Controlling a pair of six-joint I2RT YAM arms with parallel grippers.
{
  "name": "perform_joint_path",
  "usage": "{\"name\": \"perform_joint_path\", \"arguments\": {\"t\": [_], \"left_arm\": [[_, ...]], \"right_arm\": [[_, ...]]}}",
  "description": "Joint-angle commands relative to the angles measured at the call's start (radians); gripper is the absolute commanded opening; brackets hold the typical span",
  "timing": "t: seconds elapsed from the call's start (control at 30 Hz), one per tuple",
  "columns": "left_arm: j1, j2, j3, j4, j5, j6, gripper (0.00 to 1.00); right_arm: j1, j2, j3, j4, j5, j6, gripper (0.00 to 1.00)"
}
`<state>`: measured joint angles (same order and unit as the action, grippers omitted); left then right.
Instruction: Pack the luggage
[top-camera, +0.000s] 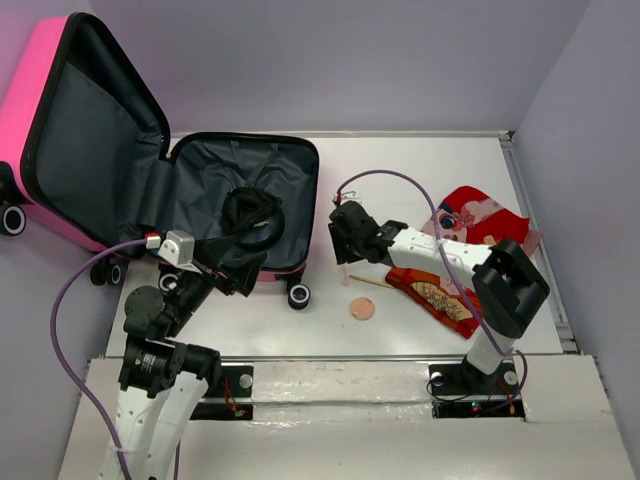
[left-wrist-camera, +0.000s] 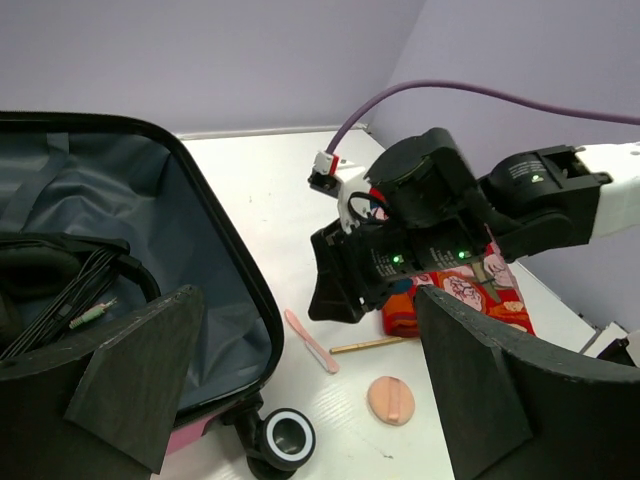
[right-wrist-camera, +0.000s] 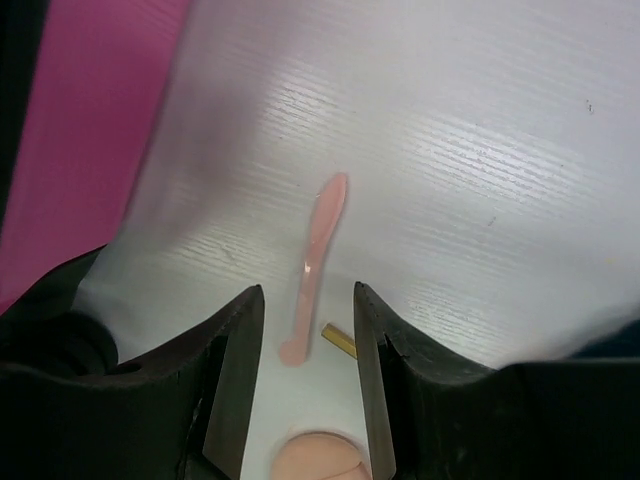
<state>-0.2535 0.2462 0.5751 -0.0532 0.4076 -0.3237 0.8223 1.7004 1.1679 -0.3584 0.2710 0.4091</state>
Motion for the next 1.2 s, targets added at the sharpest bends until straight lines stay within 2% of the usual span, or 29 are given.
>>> {"name": "perform_joint_path", "arguments": {"t": [0.0,0.17,0.3,0.43,0.47,0.57,0.77,0.93,1.03,1.17], "left_arm": [[0.0,-0.004,0.025,0.035,0.02,0.006,0.99],[0.0,-0.005,0.025,0.036,0.02,0.008,0.99],[0.0,-0.005,0.025,0.036,0.023,0.008,0.99],[0.0,-0.01,0.026,0.036,0.023,0.008,0.99],[0.0,-0.01,0.026,0.036,0.023,0.006,0.99],[0.0,-0.01,0.025,0.036,0.023,0.008,0.99],[0.0,-0.002,0.025,0.038,0.025,0.008,0.99],[0.0,0.005,0.025,0.039,0.026,0.008,0.99],[0.0,0.01,0.023,0.042,0.034,0.006,0.99],[0.006,0.01,0.022,0.044,0.033,0.006,0.99]], "right_arm": [[0.0,0.085,0.033,0.027,0.057,0.033,0.47],[0.0,0.163,0.061,0.029,0.036,0.048,0.46],[0.0,0.199,0.067,0.038,0.019,0.06,0.4],[0.0,0.231,0.072,0.039,0.031,0.068,0.24],[0.0,0.238,0.075,0.041,0.036,0.068,0.17],[0.0,0.229,0.073,0.041,0.051,0.074,0.08],[0.0,0.136,0.101,0.053,0.092,0.08,0.07],[0.0,-0.06,0.079,0.081,0.091,0.071,0.07],[0.0,-0.158,0.058,0.104,0.062,0.042,0.07],[0.0,-0.167,0.14,0.162,-0.053,-0.006,0.07]]}}
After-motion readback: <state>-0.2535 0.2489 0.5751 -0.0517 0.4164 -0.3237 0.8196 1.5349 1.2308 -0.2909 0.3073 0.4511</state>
